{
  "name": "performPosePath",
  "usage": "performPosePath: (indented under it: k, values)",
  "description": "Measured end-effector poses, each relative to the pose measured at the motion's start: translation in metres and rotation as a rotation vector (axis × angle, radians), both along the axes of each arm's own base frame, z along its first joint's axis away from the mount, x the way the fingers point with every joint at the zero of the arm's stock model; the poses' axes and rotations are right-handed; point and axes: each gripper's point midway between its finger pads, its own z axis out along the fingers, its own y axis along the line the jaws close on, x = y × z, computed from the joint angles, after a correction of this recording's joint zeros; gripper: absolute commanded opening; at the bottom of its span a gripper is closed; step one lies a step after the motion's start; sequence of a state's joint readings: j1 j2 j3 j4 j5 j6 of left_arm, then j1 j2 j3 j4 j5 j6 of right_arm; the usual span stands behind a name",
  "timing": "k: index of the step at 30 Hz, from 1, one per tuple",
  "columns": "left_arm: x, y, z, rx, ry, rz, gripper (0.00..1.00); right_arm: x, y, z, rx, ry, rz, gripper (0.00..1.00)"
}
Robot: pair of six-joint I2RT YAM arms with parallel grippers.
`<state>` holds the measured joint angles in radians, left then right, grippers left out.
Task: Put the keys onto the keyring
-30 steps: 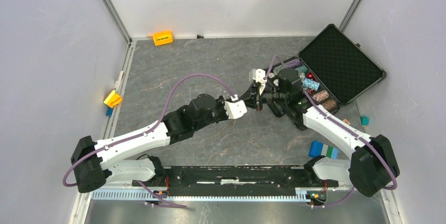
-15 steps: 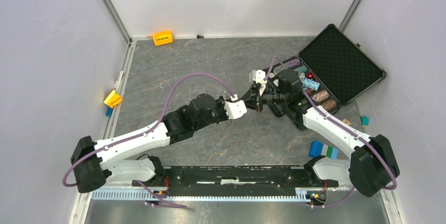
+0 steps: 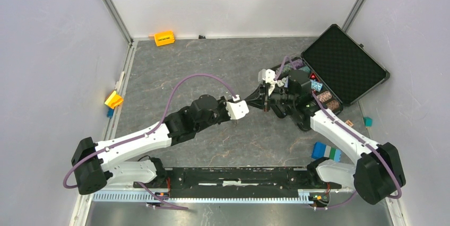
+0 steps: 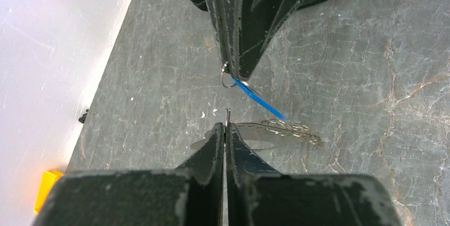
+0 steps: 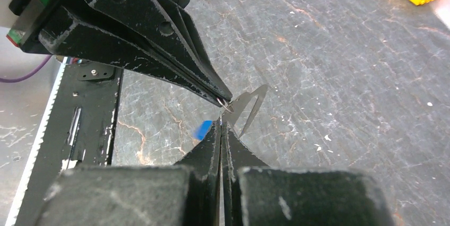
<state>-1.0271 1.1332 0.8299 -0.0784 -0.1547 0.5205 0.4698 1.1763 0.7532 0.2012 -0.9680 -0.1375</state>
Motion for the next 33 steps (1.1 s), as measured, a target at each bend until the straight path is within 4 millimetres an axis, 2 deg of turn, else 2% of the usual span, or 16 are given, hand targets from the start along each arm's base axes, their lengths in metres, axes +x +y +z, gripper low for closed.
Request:
performPosePath:
  k: [11, 33]
  values:
    - [0.0, 0.0, 0.001, -0.002, -0.001, -0.001, 0.02, -0.003, 0.004, -0.023, -0.014, 0.101, 0.026, 0.0]
    - [-0.004, -0.004, 0.0, -0.017, 0.02, -0.019, 0.02, -0.006, 0.012, -0.024, -0.002, 0.118, 0.05, 0.0]
